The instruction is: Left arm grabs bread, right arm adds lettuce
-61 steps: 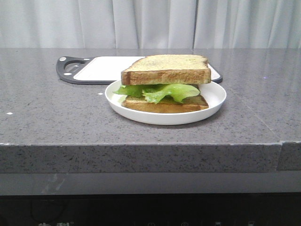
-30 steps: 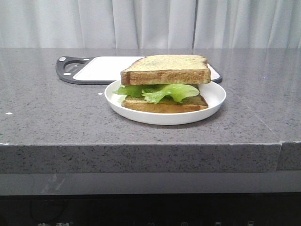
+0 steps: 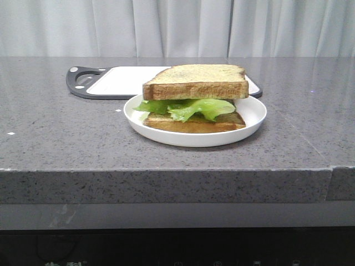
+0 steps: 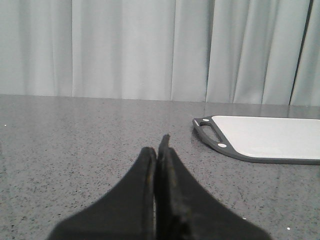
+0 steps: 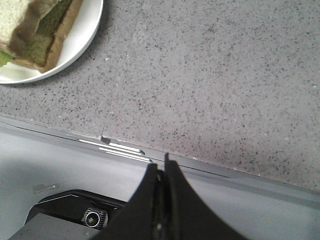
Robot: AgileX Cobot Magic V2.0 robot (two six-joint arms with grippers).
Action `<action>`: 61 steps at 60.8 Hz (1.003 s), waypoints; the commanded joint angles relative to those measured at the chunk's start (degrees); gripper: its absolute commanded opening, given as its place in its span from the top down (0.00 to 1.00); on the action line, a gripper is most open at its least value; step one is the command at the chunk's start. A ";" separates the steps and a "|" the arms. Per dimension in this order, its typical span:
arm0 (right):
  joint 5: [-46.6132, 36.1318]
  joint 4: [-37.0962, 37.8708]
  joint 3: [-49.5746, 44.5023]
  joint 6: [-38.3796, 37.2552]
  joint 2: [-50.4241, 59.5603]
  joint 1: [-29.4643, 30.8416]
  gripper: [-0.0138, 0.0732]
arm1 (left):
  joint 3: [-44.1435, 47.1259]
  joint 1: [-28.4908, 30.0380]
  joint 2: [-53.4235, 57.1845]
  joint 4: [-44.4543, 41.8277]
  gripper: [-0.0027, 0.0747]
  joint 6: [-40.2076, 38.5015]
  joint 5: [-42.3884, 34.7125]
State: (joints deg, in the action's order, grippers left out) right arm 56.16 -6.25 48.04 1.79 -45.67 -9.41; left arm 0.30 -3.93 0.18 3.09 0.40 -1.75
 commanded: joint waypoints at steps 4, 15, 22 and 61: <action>-2.45 -0.39 1.40 -0.02 0.12 0.13 0.98 | 0.30 0.09 1.05 0.34 0.99 -0.02 -4.83; -2.45 -0.39 1.40 -0.02 0.12 0.13 0.98 | 0.30 0.09 1.05 0.34 0.99 -0.02 -4.83; -2.45 -0.39 1.40 -0.02 0.12 0.13 0.98 | 0.30 0.09 1.05 0.34 0.99 -0.02 -4.83; -30.57 3.18 -18.89 0.97 21.90 4.74 0.98 | 0.30 0.09 1.05 0.34 0.99 -0.02 -4.83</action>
State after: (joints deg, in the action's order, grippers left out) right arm 36.34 -3.53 32.97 2.12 -28.46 -6.14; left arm 0.30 -3.93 0.18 3.09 0.40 -1.76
